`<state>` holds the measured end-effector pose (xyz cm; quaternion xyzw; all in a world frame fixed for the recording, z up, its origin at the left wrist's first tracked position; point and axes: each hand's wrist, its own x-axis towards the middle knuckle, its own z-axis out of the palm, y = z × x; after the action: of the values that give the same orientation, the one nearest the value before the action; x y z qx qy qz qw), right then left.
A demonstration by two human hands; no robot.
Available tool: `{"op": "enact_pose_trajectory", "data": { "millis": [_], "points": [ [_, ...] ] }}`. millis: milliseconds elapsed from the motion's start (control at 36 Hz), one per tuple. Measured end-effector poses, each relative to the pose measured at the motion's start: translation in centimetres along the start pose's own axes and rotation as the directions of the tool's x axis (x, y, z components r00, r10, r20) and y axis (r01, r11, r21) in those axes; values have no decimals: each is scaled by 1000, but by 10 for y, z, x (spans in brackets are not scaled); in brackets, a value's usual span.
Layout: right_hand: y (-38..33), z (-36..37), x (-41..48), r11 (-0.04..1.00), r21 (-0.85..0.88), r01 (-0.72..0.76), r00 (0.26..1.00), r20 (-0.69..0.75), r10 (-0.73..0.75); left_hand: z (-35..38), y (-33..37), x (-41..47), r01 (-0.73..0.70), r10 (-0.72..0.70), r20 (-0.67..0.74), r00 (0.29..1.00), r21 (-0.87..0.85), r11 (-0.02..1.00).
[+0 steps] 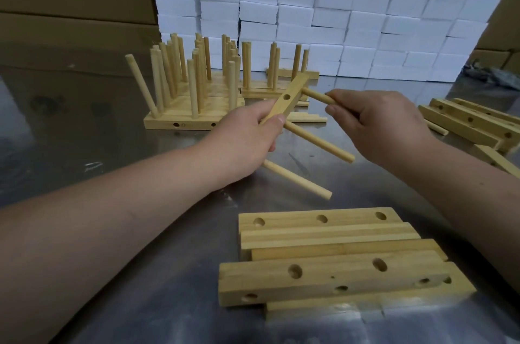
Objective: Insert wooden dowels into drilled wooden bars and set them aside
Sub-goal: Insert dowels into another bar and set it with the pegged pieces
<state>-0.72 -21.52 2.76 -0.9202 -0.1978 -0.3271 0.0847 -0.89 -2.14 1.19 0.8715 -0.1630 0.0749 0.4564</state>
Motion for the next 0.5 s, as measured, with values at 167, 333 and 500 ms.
{"op": "enact_pose_trajectory", "data": {
  "millis": [167, 333, 500],
  "points": [
    [1, 2, -2, 998, 45, -35, 999, 26, 34, -4, 1, -1, -2, 0, 54, 999, 43, 999],
    [-1, 3, -3, 961, 233, -146, 989, 38, 141, -6, 3, -1, -24, 19, 75, 997, 60, 998],
    [2, 5, 0, 795, 497, -348, 936, 141, 322, -5, 2, -1, -24, 20, 90, 996, 49, 999]
  ]
}}
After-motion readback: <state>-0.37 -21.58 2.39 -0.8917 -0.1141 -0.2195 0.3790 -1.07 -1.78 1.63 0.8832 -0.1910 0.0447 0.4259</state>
